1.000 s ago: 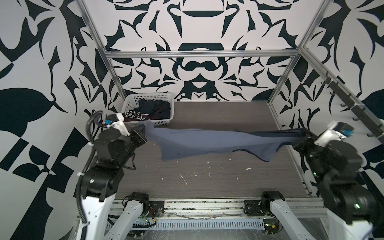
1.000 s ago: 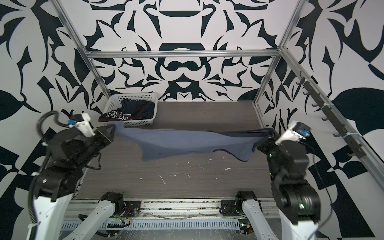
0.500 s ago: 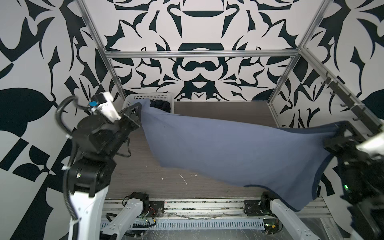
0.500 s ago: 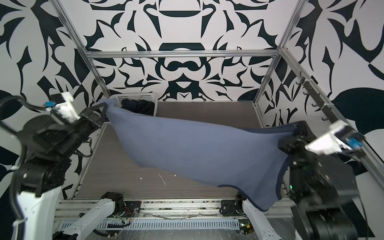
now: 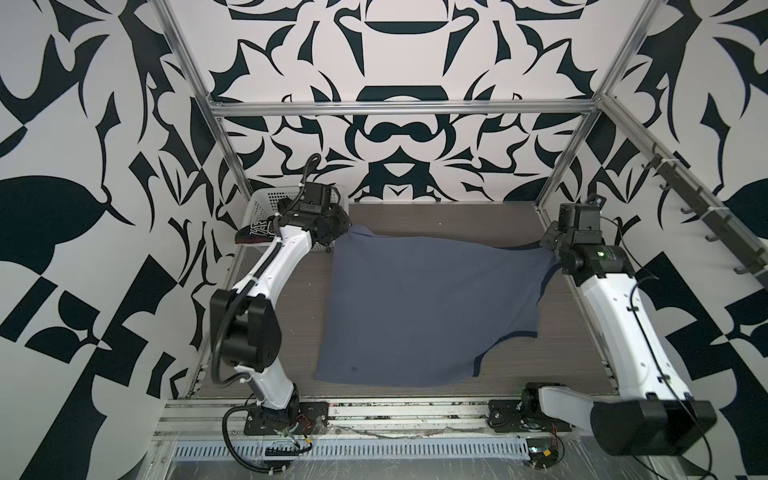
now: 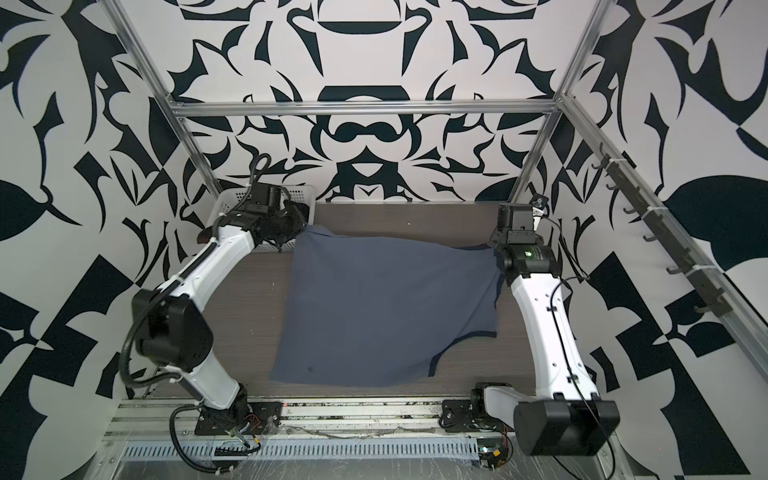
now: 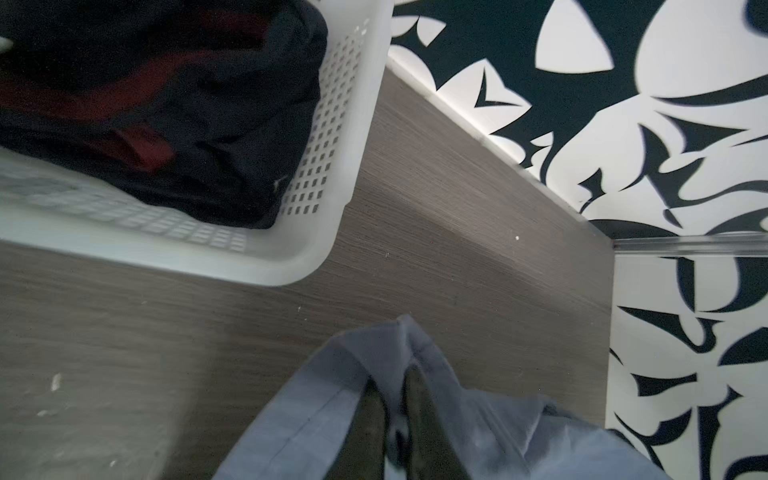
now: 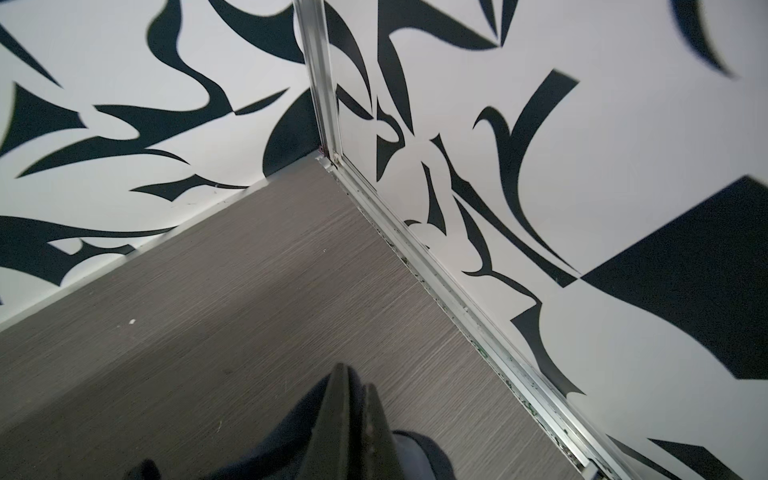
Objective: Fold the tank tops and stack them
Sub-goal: 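Lower the stretched tank top flat onto the table with both grippers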
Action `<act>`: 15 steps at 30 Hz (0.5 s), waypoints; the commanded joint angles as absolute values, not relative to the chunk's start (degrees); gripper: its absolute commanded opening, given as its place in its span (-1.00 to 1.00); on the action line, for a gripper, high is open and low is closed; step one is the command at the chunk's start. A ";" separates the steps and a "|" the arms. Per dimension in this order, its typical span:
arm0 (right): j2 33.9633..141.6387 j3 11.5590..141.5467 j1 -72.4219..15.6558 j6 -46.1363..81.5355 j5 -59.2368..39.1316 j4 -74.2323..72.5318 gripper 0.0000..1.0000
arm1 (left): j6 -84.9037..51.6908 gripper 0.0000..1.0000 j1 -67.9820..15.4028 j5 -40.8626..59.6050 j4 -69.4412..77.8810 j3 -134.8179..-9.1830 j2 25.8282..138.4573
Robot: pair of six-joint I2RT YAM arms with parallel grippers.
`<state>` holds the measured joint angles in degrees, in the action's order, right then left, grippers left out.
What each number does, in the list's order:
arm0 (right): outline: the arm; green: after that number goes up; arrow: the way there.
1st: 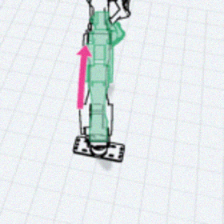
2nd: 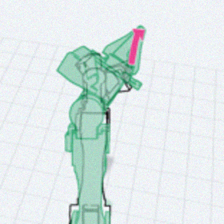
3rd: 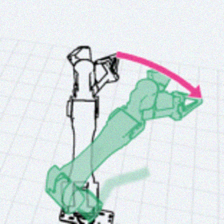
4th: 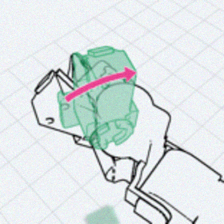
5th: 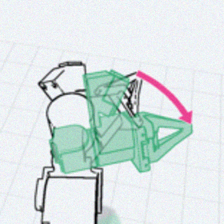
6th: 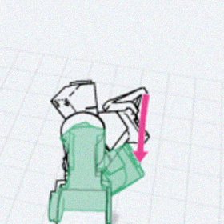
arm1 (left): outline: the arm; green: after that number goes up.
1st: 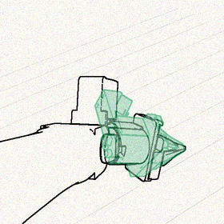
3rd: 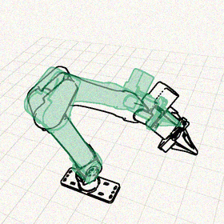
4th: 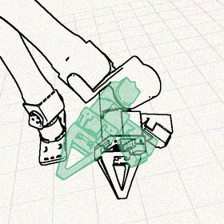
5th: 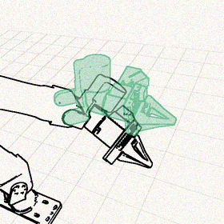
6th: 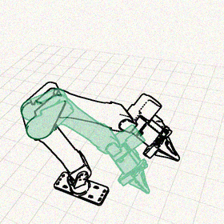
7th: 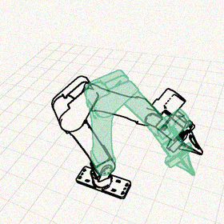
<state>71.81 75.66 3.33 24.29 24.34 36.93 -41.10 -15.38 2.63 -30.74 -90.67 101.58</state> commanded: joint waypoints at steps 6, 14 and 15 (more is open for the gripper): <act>88.60 87.43 11.16 26.12 11.65 39.40 0.40 | -36.49 0.58 -18.53 -9.18 -51.74 -121.38 118.17; 77.20 71.25 11.15 29.81 -5.24 38.43 0.44 | -37.52 0.68 -25.39 -15.57 -47.18 -90.78 97.03; 75.22 68.09 11.14 30.32 -7.39 37.73 0.44 | -38.74 0.68 -25.93 -15.79 -46.93 -86.12 93.87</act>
<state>80.42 73.69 11.38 27.66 1.93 37.67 -36.86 -24.51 -12.19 -44.21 -95.94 100.88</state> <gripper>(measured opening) 0.721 0.840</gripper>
